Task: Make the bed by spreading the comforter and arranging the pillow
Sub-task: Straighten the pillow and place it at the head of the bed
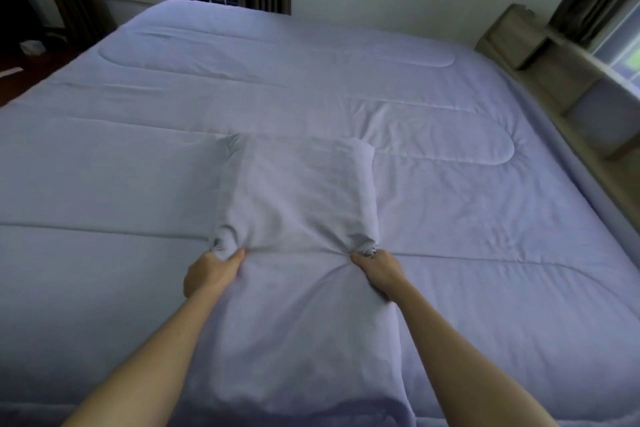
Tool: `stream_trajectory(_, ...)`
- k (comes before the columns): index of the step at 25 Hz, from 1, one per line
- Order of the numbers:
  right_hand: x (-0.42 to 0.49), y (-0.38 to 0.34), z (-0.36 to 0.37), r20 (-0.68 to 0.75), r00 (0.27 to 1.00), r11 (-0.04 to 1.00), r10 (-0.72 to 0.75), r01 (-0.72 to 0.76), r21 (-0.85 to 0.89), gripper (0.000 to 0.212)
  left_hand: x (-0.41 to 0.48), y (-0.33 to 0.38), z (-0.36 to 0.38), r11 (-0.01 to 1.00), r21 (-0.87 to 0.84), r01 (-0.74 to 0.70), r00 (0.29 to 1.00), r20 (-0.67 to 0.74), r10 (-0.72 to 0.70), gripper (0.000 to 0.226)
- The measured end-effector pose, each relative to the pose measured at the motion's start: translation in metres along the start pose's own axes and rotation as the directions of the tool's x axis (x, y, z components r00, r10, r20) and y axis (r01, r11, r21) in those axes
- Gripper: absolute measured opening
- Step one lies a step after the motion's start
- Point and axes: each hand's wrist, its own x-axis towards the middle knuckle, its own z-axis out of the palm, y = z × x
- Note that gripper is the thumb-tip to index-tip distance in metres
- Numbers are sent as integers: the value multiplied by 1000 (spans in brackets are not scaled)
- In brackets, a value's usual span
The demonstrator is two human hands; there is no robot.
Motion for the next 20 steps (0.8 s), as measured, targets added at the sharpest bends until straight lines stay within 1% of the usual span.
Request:
stream_trajectory(2,-1,-5,-14,-18,999,995,-44,45,90,45,-3,8,2,999,-36,-12,1000,7,12,65)
stream_trajectory(3,-1,-8,-25,-29,997,993,-65,68,96,45,-8,14,4,998,-66,-13,1000,13,14,60)
stream_trajectory(6,3,-22,-80,-52,987,989,-150,150,-8,49,-36,42,26,975,-221,2,1000,28,5,51)
stream_trajectory(7,4,-28,-105,-61,981,983,-184,182,-34,48,-49,54,39,951,-310,14,999,35,-3,50)
stream_trajectory(8,5,-34,-131,-76,971,973,-225,221,-62,46,-63,68,52,904,-425,37,998,61,-13,50)
stream_trajectory(10,4,-38,-191,-115,942,938,-317,293,-186,43,-91,110,83,755,-651,76,992,128,10,49)
stream_trajectory(12,2,-32,-254,-144,906,887,-398,341,-310,45,-121,161,117,625,-773,103,977,198,84,53)
stream_trajectory(13,3,-25,-287,-162,889,865,-428,351,-359,46,-137,190,135,592,-798,114,968,224,115,56)
stream_trajectory(15,6,5,-358,-211,858,821,-469,335,-462,44,-175,256,177,545,-824,156,939,296,177,60)
stream_trajectory(17,11,45,-423,-258,833,783,-490,291,-549,42,-211,319,226,479,-848,228,887,384,257,70)
stream_trajectory(18,12,67,-453,-286,821,772,-494,263,-579,40,-228,348,252,466,-845,262,854,428,296,79)
stream_trajectory(20,16,114,-513,-334,796,754,-504,218,-620,32,-263,405,315,473,-819,326,782,515,352,100)
